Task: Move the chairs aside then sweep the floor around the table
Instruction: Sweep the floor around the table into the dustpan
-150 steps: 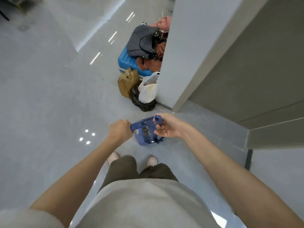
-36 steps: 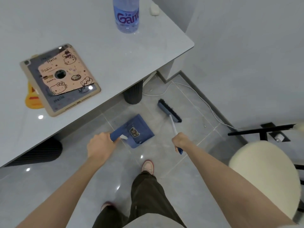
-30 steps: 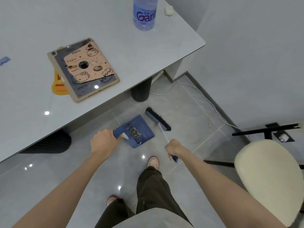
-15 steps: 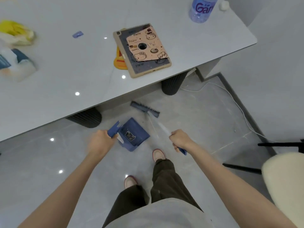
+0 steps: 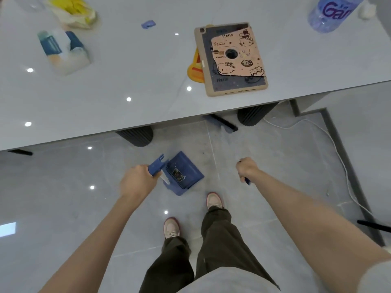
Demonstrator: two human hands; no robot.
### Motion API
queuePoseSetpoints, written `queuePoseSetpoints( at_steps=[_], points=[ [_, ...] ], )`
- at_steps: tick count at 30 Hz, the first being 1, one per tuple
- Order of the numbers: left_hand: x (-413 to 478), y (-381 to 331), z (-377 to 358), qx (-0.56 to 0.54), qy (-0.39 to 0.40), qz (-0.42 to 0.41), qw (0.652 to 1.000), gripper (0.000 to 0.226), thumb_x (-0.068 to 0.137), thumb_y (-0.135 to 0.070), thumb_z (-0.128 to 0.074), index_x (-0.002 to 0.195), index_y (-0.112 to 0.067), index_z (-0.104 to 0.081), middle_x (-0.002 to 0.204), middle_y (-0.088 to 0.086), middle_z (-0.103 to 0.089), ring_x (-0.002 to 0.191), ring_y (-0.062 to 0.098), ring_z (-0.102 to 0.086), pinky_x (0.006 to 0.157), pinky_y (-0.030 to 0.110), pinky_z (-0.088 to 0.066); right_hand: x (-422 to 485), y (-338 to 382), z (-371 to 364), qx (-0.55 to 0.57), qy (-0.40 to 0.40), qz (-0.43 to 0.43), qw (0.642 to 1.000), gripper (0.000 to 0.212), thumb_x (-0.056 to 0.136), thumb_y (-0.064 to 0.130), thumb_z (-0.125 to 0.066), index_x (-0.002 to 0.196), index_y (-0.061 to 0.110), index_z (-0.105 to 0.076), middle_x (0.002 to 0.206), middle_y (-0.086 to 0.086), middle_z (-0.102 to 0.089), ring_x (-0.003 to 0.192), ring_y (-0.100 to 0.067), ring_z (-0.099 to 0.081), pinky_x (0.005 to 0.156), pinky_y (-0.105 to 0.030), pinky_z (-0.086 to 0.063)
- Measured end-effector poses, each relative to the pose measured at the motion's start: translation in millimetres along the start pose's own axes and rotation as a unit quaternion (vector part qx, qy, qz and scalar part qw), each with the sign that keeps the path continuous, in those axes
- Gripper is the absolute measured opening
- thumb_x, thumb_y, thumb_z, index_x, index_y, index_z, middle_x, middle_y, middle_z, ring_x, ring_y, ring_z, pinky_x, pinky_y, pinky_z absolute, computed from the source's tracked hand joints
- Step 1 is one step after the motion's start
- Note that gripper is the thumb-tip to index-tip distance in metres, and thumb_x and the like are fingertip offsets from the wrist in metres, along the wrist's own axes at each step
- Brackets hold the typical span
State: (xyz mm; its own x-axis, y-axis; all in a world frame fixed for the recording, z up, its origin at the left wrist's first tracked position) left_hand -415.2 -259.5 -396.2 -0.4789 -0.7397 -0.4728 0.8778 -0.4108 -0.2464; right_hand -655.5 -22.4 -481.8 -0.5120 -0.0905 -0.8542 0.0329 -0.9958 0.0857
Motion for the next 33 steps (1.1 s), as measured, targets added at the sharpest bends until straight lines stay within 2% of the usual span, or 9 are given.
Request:
queuePoseSetpoints(
  at_steps=[3,6,11,14,18,22,26,31,33],
  points=[
    [4,2,-1,-0.012,0.009,0.011,1.0,0.031,0.09,-0.034,-0.06,0.088,-0.005,-0.068,0.088,0.018,-0.071,0.08,0.034,-0.066,0.06,0.027,-0.039,-9,-12,-28,0.038,0.015,-0.008,0.999,0.017,0.095,0.002,-0.039,0.103,-0.003,-0.054,0.063,-0.02,-0.059,0.044,-0.026,-0.051,0.044,-0.031,-0.047],
    [4,-2,-5,-0.03,0.024,0.014,0.999,0.029,0.091,-0.03,-0.059,0.09,-0.002,-0.067,0.091,0.02,-0.07,0.083,0.035,-0.065,0.06,0.028,-0.038,-31,-17,-52,0.047,0.039,0.008,0.998,0.023,0.095,0.006,-0.037,0.104,-0.004,-0.055,0.084,-0.023,-0.058,0.054,-0.027,-0.05,0.053,-0.036,-0.047],
    [5,0,-15,-0.034,0.049,-0.011,0.998,0.028,0.094,-0.028,-0.055,0.105,-0.005,-0.065,0.097,0.02,-0.069,0.082,0.035,-0.063,0.059,0.027,-0.035,-81,-24,-60,0.068,0.147,-0.014,0.987,0.022,0.086,0.005,-0.038,0.064,0.01,-0.037,0.057,-0.01,-0.037,0.038,-0.016,-0.028,0.042,-0.02,-0.024],
    [1,3,-14,-0.03,0.055,-0.032,0.998,0.029,0.094,-0.029,-0.053,0.11,-0.007,-0.064,0.096,0.021,-0.068,0.071,0.032,-0.057,0.055,0.026,-0.032,-111,-30,-42,0.105,0.17,-0.026,0.979,0.025,0.085,0.008,-0.039,0.061,0.015,-0.032,0.055,-0.002,-0.031,0.031,-0.01,-0.022,0.037,-0.013,-0.015],
    [-4,21,-15,-0.019,0.052,-0.047,0.997,0.034,0.093,-0.035,-0.054,0.114,-0.01,-0.063,0.097,0.02,-0.069,0.086,0.036,-0.065,0.062,0.028,-0.036,-141,-32,-38,0.179,0.135,-0.024,0.974,0.031,0.092,0.012,-0.035,0.062,0.016,-0.031,0.047,0.0,-0.03,0.03,-0.008,-0.02,0.034,-0.013,-0.013],
    [-20,35,-10,-0.048,0.044,-0.042,0.997,0.029,0.092,-0.032,-0.056,0.1,-0.006,-0.067,0.094,0.018,-0.07,0.08,0.034,-0.064,0.061,0.028,-0.037,-135,-21,-50,0.177,0.063,0.01,0.982,0.028,0.094,0.009,-0.035,0.066,0.009,-0.039,0.05,-0.006,-0.034,0.027,-0.013,-0.024,0.035,-0.015,-0.02],
    [-32,62,-3,-0.048,0.03,-0.026,0.998,0.029,0.094,-0.032,-0.055,0.102,-0.008,-0.068,0.089,0.014,-0.07,0.068,0.023,-0.057,0.059,0.026,-0.039,-104,12,-61,0.091,0.005,0.069,0.993,0.022,0.094,0.004,-0.037,0.094,-0.004,-0.058,0.062,-0.018,-0.052,0.042,-0.023,-0.043,0.041,-0.022,-0.034],
    [-35,100,-2,-0.064,0.009,0.036,0.997,0.032,0.093,-0.032,-0.057,0.088,-0.002,-0.067,0.088,0.018,-0.07,0.078,0.032,-0.066,0.06,0.027,-0.041,-73,44,-68,0.003,-0.017,0.052,0.999,0.036,0.088,0.0,-0.039,0.054,0.0,-0.05,0.028,-0.008,-0.048,0.023,-0.017,-0.046,0.026,-0.014,-0.031],
    [-32,107,-4,-0.077,0.0,0.051,0.996,0.032,0.093,-0.032,-0.057,0.087,-0.002,-0.067,0.088,0.017,-0.07,0.077,0.032,-0.066,0.06,0.028,-0.042,-66,50,-71,0.0,-0.006,0.037,0.999,0.038,0.087,-0.003,-0.042,0.05,0.002,-0.05,0.021,-0.003,-0.042,0.019,-0.011,-0.044,0.031,-0.016,-0.035]
  ],
)
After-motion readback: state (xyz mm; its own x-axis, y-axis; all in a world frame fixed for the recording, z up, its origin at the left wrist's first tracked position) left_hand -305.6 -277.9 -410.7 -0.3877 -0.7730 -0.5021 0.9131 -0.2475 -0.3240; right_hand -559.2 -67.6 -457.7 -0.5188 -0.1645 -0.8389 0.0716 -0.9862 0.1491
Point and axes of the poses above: each hand's wrist, its own x-axis towards the middle knuckle, its own z-axis out of the back of the hand, y = z × x, the point moved 7 cm from there along x, towards the middle knuckle
